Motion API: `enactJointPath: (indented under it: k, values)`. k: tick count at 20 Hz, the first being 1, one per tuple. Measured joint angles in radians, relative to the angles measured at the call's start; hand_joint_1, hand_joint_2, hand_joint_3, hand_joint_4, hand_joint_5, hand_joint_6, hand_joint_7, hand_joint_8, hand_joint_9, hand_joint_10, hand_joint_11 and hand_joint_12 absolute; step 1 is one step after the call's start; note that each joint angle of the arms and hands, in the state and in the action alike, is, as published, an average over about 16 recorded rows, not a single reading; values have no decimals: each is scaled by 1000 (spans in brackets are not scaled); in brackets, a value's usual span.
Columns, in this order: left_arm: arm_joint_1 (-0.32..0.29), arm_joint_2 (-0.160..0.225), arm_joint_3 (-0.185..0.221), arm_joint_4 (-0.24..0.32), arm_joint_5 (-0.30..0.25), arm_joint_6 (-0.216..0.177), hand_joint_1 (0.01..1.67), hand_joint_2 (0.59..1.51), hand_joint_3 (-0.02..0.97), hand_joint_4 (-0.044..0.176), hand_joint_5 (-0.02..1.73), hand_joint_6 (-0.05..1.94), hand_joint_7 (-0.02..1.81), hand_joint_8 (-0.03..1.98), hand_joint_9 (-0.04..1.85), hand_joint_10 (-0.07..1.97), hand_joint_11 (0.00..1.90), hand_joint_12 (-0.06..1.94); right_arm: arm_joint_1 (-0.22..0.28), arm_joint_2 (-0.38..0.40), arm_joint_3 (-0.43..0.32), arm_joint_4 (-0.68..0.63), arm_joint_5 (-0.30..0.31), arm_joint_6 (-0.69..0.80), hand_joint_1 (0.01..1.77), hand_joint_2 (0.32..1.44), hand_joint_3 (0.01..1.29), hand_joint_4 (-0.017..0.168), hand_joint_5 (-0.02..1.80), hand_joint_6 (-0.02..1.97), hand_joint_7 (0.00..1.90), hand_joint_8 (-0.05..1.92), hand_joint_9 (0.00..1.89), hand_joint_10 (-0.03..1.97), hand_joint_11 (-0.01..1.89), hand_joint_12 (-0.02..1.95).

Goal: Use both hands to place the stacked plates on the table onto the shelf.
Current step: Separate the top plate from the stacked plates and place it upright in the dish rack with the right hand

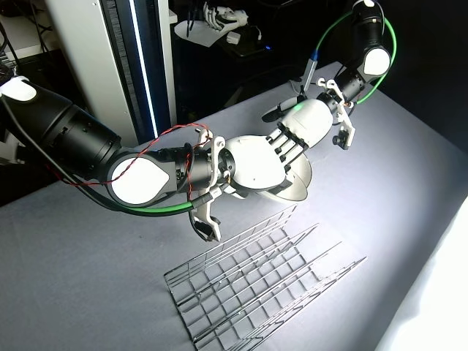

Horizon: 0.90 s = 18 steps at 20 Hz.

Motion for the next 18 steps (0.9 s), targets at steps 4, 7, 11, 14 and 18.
enactJointPath:
  k: [4,7,11,14,18]
  values:
    - [-3,14,-2,0,-2,-3,14,1057,16,-4,-11,-20,-11,-21,-8,-12,16,-2,4,2,-18,1,-3,-1,1559,939,12,5,834,1090,768,1004,676,1212,635,1652]
    - [-11,34,-3,0,-1,-10,15,1058,15,-2,-9,-18,-8,-13,-5,-8,16,0,8,4,-35,4,-8,2,1551,939,12,5,835,1074,781,1001,695,1208,665,1659]
    - [-35,73,-5,-6,-1,-25,15,1059,16,0,-5,-13,1,-4,2,-2,16,4,15,7,-56,5,-16,6,1539,941,12,4,834,1088,796,1004,723,1212,708,1665]
    - [-60,109,-7,-10,-2,-40,15,1061,16,2,-1,-9,6,3,8,2,16,6,22,12,-72,6,-23,8,1526,943,12,3,833,1097,807,1019,745,1221,741,1666]
    - [-103,166,-7,-10,0,-68,15,1063,16,4,5,-4,14,12,15,5,16,6,32,23,-94,14,-33,10,1508,946,12,3,840,1084,832,1022,783,1198,778,1645]
